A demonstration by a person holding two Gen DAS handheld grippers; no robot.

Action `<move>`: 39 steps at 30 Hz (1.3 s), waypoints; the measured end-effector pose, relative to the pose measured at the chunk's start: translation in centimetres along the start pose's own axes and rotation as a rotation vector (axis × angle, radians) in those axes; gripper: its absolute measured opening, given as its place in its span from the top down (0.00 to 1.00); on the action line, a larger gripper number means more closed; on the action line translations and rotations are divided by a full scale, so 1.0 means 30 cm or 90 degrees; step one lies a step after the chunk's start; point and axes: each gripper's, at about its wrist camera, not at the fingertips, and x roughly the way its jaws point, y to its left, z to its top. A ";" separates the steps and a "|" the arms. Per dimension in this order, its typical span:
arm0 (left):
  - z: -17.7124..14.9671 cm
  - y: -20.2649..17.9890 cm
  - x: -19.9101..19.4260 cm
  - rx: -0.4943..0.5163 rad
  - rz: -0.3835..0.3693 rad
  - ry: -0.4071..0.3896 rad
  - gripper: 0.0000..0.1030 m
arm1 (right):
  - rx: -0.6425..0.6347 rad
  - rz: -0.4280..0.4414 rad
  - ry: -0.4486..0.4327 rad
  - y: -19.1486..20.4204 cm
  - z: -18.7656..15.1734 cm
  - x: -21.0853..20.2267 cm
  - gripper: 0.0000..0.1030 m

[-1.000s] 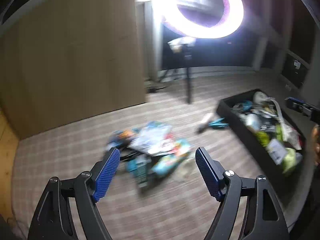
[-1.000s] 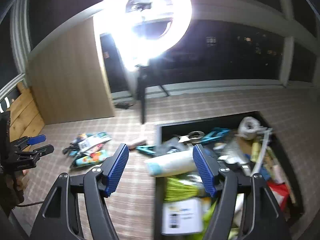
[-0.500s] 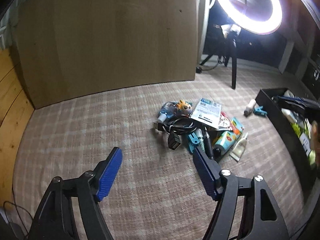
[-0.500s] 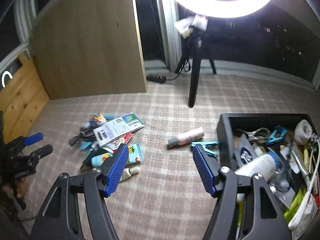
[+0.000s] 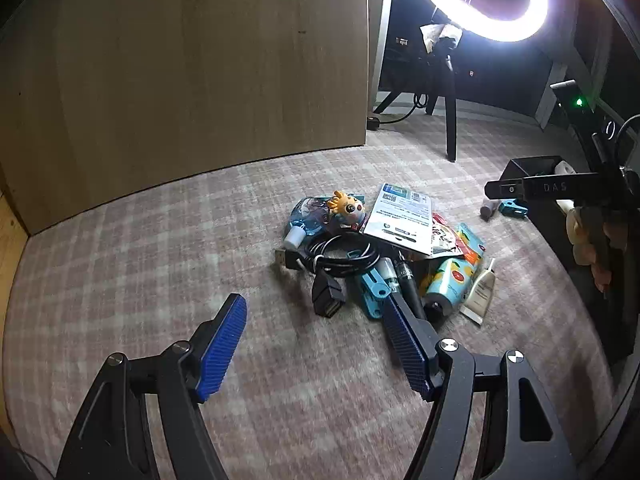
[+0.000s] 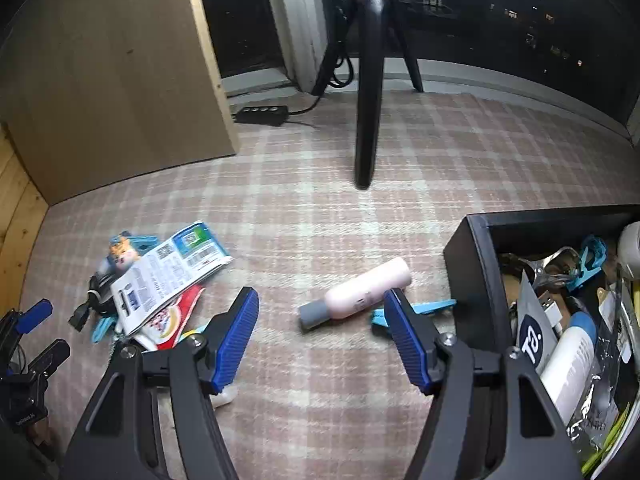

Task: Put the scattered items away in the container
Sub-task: 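Move both grippers back toward the pile and the pink bottle, then grasp pink bottle with right gripper while left gripper grasps black cable plug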

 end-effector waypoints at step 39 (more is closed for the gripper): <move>-0.008 0.100 0.047 -0.069 -0.031 0.024 0.73 | -0.013 -0.012 0.039 0.010 0.034 0.122 0.81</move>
